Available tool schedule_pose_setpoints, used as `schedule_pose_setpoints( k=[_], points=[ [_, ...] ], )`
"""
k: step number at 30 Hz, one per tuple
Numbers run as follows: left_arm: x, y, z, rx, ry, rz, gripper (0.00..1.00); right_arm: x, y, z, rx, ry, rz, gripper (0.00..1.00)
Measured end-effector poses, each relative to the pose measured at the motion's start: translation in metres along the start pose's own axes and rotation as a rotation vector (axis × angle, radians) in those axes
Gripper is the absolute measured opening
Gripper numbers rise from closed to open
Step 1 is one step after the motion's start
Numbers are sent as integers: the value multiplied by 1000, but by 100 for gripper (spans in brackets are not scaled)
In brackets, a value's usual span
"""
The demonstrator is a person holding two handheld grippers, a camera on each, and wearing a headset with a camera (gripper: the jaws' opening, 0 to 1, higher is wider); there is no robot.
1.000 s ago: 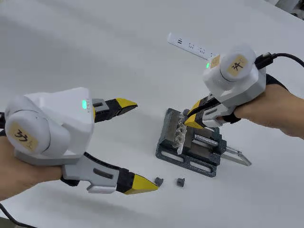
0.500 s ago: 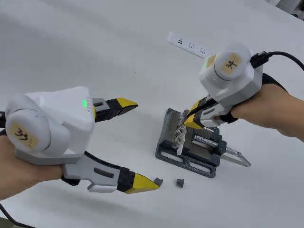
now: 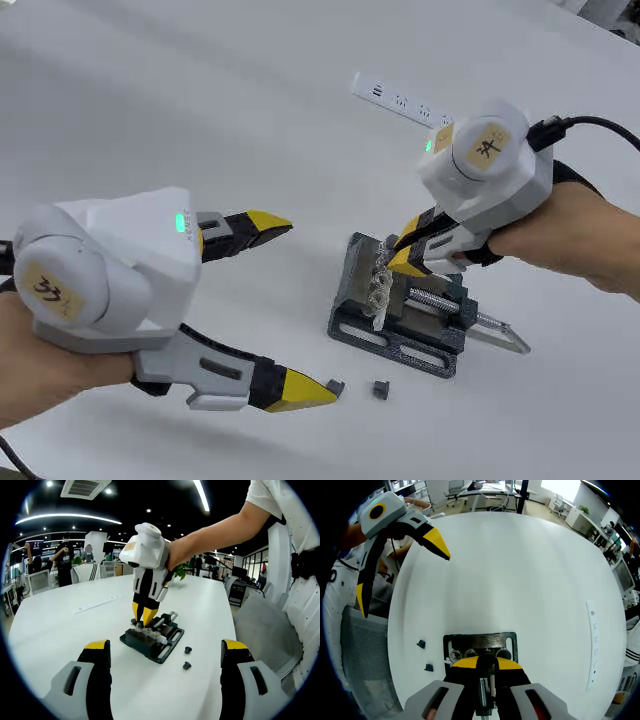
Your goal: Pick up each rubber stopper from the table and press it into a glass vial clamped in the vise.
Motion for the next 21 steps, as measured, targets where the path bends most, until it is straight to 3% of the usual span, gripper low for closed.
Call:
schedule_pose_setpoints(
  k=[21],
  points=[
    [2,1,-1,-4,8,3,89,-2,0,2,-24,-7,-2,7]
  ],
)
Point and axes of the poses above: the centre of the closed fingertips' face, and the gripper's own axes: y roughly backward along the fingers, x roughly to its left, z roughly out of its top, the point moved 3 cm from there along y, roughly backward along the fingers, and after that the axes turned 8 degrees about y, right-handed, at the moved point
